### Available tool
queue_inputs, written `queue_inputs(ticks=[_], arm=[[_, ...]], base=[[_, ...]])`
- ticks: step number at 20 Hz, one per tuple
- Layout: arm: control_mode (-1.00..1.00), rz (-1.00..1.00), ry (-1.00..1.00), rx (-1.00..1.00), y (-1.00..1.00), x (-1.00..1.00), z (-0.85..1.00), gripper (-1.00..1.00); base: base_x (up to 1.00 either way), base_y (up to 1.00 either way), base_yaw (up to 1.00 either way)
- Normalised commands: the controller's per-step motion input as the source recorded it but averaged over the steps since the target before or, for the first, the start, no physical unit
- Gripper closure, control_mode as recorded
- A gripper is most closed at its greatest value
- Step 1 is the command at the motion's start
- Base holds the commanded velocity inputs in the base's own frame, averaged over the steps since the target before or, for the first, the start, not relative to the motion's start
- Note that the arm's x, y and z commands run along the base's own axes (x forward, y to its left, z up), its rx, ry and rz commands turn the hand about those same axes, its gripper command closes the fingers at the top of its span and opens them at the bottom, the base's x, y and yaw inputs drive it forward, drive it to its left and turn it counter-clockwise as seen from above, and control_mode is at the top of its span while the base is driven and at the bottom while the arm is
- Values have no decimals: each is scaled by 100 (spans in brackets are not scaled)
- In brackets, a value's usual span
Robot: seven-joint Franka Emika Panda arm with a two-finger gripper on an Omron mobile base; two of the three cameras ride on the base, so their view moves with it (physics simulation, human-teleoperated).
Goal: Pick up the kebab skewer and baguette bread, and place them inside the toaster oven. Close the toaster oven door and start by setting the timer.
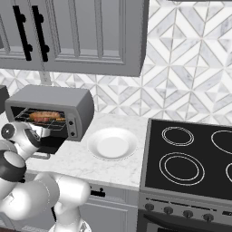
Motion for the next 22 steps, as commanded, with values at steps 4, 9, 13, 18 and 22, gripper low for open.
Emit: queue_inputs(ticks=[4,9,13,18,22], arm=[[-100,0,0,0,5,1,0,-100],[-100,0,0,0,0,14,0,-100],[-100,0,0,0,0,14,0,-100],[-100,0,0,0,0,2,0,-100],[-100,0,0,0,0,0,0,-100]], base=[[0,0,0],[0,0,0],[0,0,0],[0,0,0],[0,0,0]])
